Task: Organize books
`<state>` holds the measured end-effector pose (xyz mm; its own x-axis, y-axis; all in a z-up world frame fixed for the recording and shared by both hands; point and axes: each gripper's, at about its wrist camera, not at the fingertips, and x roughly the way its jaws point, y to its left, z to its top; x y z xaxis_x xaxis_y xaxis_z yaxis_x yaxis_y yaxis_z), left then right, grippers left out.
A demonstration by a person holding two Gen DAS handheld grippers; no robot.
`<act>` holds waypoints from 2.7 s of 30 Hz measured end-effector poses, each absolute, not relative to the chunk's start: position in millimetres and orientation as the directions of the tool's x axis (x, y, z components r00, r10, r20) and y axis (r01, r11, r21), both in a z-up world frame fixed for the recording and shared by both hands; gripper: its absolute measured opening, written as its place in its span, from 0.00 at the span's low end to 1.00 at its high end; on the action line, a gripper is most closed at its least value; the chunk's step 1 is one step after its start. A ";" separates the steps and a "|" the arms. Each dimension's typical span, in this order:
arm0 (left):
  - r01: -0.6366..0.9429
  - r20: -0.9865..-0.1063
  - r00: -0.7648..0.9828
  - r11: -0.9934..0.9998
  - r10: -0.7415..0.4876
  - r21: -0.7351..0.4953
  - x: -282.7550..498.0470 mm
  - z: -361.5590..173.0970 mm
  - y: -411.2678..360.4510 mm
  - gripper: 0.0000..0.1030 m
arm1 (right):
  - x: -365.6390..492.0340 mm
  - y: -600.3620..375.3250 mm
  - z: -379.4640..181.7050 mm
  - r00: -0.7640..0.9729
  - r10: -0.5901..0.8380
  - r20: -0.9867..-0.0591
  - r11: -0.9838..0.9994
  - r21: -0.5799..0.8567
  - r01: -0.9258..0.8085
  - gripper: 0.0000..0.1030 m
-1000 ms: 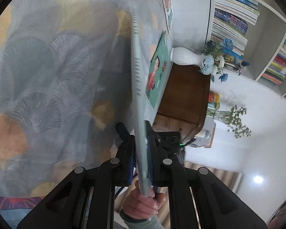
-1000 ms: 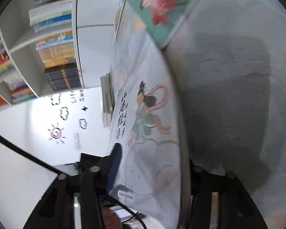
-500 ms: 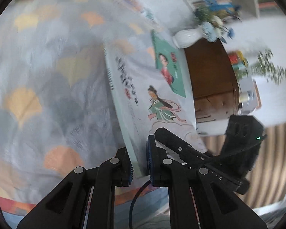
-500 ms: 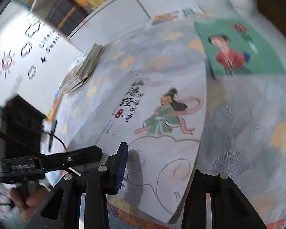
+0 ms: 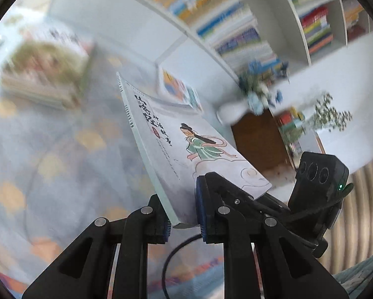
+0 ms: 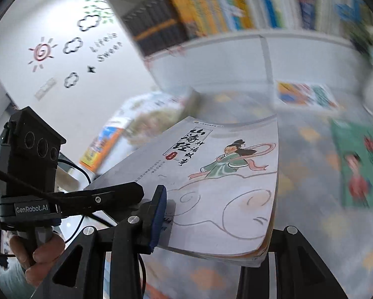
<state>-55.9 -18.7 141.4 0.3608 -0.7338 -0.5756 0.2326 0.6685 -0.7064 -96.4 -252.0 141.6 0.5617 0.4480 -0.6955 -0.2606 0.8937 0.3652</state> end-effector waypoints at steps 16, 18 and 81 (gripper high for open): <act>0.060 -0.683 0.416 0.767 -0.601 -0.639 78.2 73.9 105.2 0.12 | 77.6 -70.0 81.6 0.436 0.401 -0.806 0.911 0.298 -0.285 0.38; 0.034 -0.671 0.427 0.752 -0.606 -0.658 91.5 66.3 119.0 0.12 | 87.5 -66.2 77.0 0.427 0.394 -0.814 0.914 0.300 -0.273 0.38; 0.337 -0.803 0.051 0.767 -0.594 -0.545 59.5 34.7 -380.0 0.23 | -46.0 -660.7 18.9 0.600 0.228 -0.767 0.699 0.558 0.447 0.50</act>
<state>59.5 -380.0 34.7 0.0515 -0.5936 -0.8031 0.3372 0.7673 -0.5455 -46.0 -660.7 18.9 0.6004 0.2278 -0.7666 0.4469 0.6994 0.5578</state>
